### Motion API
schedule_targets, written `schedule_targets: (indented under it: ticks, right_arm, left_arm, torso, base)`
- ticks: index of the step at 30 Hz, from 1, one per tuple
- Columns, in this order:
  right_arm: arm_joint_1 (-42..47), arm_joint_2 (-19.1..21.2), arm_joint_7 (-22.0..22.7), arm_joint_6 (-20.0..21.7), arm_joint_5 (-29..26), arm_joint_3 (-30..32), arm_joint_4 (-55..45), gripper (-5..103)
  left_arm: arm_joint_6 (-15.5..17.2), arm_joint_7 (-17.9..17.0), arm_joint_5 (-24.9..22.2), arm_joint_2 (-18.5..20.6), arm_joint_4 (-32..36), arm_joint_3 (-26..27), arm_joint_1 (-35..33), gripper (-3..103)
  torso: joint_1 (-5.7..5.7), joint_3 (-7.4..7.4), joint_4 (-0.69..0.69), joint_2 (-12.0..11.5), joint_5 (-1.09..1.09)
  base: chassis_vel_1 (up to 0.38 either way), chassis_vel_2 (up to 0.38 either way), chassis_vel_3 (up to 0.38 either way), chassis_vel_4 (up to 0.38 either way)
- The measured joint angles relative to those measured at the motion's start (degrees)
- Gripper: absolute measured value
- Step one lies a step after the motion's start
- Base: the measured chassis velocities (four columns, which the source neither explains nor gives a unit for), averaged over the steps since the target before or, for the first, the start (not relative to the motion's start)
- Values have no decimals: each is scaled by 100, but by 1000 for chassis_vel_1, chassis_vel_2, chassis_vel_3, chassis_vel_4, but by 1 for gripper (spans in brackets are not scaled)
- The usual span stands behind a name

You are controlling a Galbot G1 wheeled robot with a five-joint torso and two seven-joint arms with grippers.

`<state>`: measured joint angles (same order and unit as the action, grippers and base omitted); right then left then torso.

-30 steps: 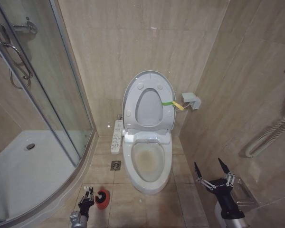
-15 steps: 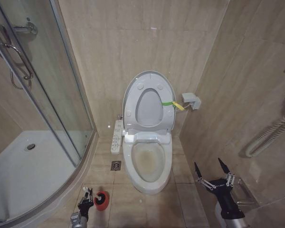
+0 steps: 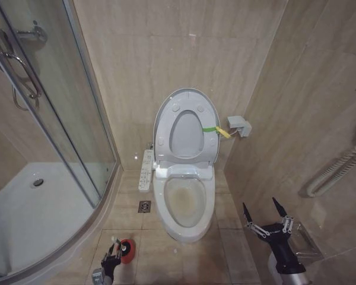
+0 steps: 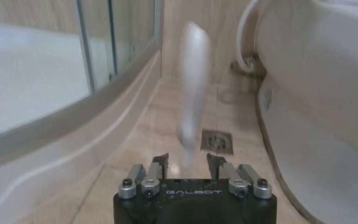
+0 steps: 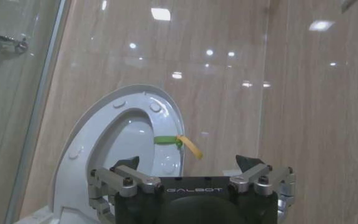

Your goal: Open the toilet lid, clean the toilet bowl with a toilet brush, close the toilet lid, and flush.

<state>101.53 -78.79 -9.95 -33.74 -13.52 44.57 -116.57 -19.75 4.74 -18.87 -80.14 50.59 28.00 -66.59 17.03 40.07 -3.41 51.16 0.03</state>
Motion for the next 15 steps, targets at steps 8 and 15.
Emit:
schedule_targets:
  ticks: [8,15]
  right_arm:
    - [0,0,1,0,0,1,0,100]
    - [0,0,0,0,0,0,0,100]
  left_arm:
    - [19,-22,-13,-6,121,27,-53,61]
    - [227,-120,-125,-61,655,-26,-376,88]
  torso:
    - [0,-1,0,1,-8]
    - [0,-1,0,0,-2]
  base:
    - [0,0,0,0]
    - [0,0,0,0]
